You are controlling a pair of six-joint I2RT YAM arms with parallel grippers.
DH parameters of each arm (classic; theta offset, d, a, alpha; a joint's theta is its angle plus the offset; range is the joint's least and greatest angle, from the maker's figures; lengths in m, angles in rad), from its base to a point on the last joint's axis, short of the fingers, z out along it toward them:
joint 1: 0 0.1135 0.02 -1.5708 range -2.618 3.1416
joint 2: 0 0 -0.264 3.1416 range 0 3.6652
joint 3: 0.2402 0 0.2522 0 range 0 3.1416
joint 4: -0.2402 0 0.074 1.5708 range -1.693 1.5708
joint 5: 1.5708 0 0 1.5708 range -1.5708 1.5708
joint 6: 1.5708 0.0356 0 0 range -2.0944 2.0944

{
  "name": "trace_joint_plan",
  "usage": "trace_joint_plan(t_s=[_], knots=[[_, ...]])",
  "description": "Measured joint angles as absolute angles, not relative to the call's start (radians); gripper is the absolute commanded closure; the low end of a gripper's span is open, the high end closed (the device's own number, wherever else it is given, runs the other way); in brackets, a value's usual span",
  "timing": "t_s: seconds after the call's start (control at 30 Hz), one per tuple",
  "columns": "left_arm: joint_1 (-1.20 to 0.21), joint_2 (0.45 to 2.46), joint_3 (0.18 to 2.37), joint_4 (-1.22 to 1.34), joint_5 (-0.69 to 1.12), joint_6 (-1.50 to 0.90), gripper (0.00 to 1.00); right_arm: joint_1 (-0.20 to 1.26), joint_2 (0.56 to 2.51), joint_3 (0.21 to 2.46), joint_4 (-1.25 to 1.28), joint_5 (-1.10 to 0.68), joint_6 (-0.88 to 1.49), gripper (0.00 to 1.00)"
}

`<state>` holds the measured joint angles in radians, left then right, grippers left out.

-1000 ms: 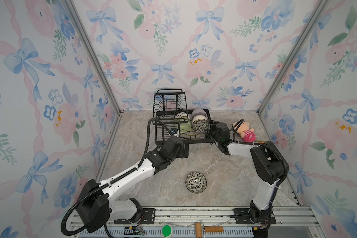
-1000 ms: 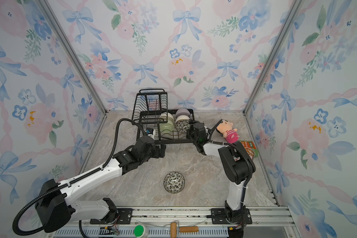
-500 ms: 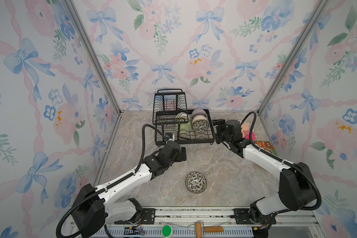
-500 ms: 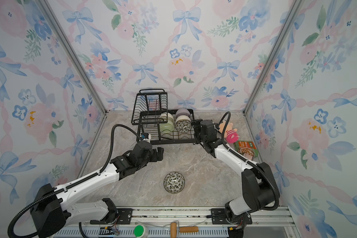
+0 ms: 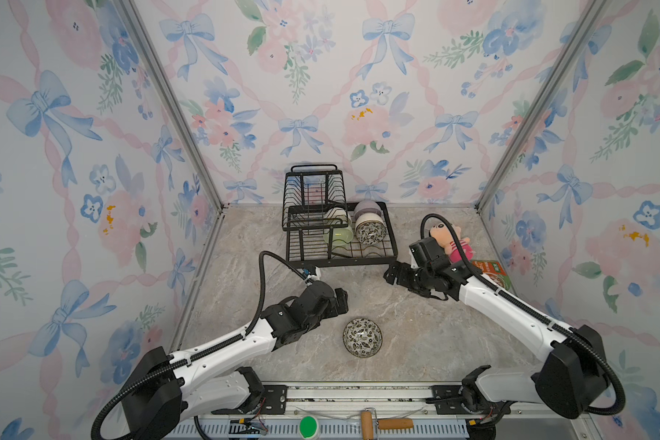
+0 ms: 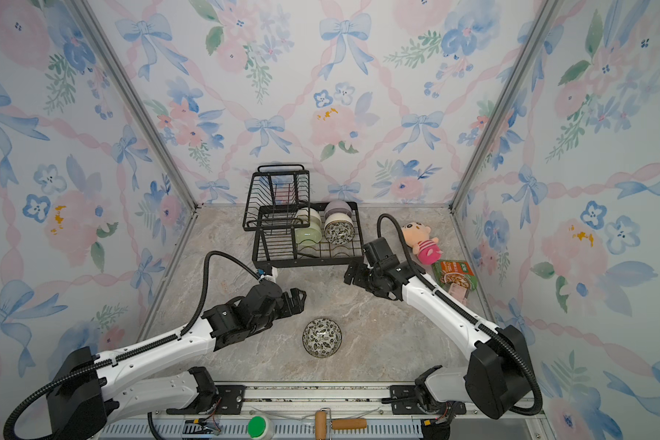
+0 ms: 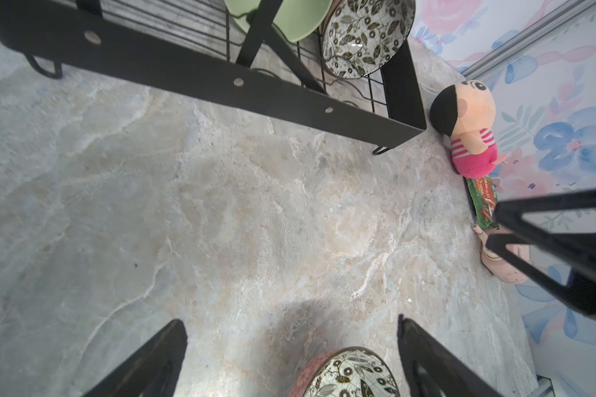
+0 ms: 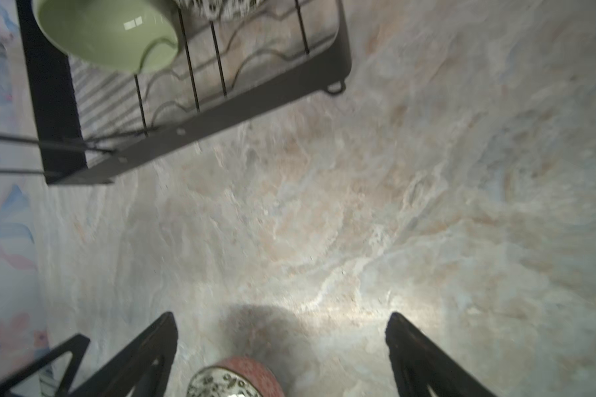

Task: Load bowls into a dish rack
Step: Pick up the bowl from the bottom-center of the table.

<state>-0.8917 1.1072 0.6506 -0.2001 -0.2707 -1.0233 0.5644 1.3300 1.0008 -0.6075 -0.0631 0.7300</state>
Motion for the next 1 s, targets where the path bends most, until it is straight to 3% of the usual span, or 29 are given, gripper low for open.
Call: trace_joint_plan(t_s=[0.13, 0.33, 0.67, 1.0], knots=[[-0.916, 1.095, 0.598, -0.196, -0.252, -1.099, 0.02, 0.657, 1.286, 0.911, -0.633, -0.076, 0.686, 0.01], [-0.917, 1.031, 0.545, -0.188, -0.242, -1.17, 0.02, 0.778, 1.298, 0.849, -0.619, -0.08, 0.667, 0.11], [-0.917, 0.997, 0.524, -0.182, -0.242, -1.218, 0.02, 0.892, 1.477, 0.87, -0.571, -0.077, 0.643, 0.23], [-0.917, 0.997, 0.524, -0.182, -0.25, -1.235, 0.02, 0.894, 1.541, 0.913, -0.573, -0.054, 0.617, 0.56]])
